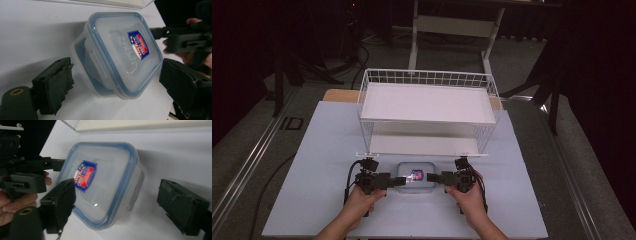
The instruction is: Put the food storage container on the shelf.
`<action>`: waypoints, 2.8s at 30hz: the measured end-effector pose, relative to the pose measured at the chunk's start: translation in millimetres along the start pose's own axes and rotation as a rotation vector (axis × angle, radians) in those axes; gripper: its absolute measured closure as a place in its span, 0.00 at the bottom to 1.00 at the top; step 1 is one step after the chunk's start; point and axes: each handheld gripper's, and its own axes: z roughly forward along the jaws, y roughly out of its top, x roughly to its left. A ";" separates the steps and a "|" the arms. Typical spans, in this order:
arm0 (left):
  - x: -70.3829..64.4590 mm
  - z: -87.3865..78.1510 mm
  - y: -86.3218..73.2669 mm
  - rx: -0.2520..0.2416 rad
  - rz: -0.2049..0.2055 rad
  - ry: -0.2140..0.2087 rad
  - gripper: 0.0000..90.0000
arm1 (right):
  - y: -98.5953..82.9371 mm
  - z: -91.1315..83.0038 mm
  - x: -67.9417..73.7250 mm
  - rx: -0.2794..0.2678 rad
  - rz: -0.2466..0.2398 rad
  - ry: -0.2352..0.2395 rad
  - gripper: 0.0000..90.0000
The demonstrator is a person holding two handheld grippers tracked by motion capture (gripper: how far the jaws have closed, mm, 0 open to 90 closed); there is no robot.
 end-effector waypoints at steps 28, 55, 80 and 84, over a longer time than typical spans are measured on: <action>-17.7 -0.1 -11.0 -0.008 0.008 0.056 0.51 | -3.4 -2.3 13.6 0.081 0.029 -0.001 0.49; -28.0 13.3 49.6 -0.132 0.138 0.051 0.52 | 41.0 -25.1 7.1 -0.123 -0.071 -0.042 0.49; 5.0 39.8 63.0 -0.183 0.130 0.072 0.51 | 59.3 4.8 -19.7 -0.145 -0.034 -0.057 0.49; 8.0 44.5 64.3 -0.168 0.125 0.079 0.51 | 59.7 7.6 -22.3 -0.157 -0.067 -0.087 0.48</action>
